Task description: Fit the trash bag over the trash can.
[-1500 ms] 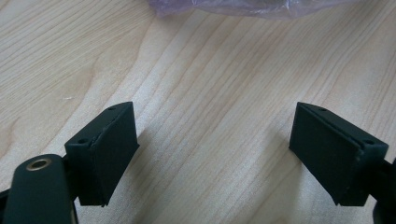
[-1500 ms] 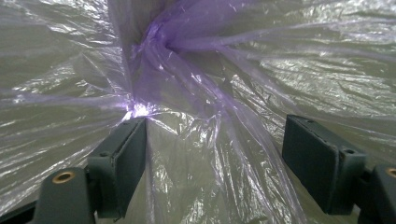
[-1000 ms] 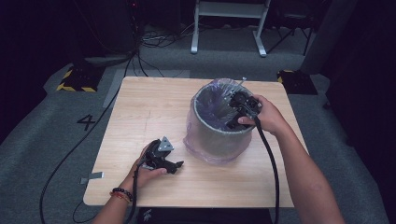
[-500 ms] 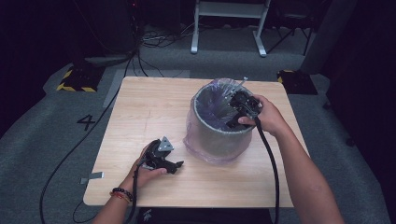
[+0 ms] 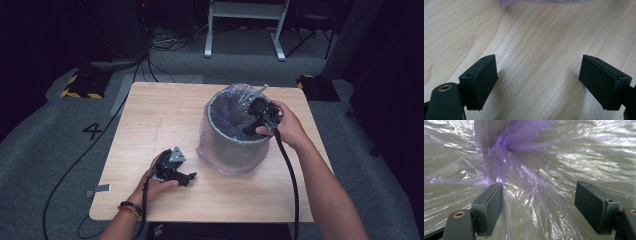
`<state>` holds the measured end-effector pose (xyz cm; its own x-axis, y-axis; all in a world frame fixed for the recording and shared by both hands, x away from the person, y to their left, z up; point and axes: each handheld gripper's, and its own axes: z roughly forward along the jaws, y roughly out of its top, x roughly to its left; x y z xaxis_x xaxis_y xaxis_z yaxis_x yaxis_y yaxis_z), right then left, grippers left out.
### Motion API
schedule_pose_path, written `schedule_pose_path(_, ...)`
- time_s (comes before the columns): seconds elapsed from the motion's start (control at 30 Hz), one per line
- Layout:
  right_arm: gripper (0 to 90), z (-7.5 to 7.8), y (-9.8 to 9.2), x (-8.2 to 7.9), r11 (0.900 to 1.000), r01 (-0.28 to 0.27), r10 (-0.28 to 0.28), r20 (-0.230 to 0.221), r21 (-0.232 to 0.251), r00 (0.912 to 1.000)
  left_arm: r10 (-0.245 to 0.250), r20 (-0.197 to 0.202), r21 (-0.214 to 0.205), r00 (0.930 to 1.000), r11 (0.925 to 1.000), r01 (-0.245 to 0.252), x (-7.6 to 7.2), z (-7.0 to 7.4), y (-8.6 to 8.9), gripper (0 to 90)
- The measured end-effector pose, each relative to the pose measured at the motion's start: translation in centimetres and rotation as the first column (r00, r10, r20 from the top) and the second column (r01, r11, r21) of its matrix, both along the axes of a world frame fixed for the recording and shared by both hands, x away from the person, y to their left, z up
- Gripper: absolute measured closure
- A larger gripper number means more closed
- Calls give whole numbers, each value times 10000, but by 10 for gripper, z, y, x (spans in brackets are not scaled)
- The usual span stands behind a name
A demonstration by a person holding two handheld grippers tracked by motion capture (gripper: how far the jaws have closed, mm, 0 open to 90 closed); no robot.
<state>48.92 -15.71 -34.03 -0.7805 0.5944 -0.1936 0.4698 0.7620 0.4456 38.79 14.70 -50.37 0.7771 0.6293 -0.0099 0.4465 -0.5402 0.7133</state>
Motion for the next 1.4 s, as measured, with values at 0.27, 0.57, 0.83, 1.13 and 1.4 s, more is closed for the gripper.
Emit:
schedule_pose_path(0.27, 211, 3, -2, -6, 9995, -89, 71, 617, 289, 9981, -11, -18, 11, 10000, 10000, 11, 0, 0, 0, 150)
schedule_pose_path(0.57, 186, 8, -4, -15, 9961, 79, -198, 1356, 883, 9906, -30, 5, 12, 10000, 10000, 30, 0, 0, 0, 150)
schedule_pose_path(0.83, 186, 13, -7, -18, 9897, 58, -270, 1472, 1430, 9887, -32, 3, 11, 10000, 10000, 32, 0, 0, 0, 150)
schedule_pose_path(1.13, 188, 16, -10, -20, 9839, -130, -101, 1281, 1782, 9917, -37, -11, 26, 10000, 10000, 37, 0, 0, 0, 150)
schedule_pose_path(1.4, 180, 19, -16, -21, 9809, -189, -62, 1281, 1935, 9917, -45, 32, 45, 10000, 10000, 45, 0, 0, 0, 150)
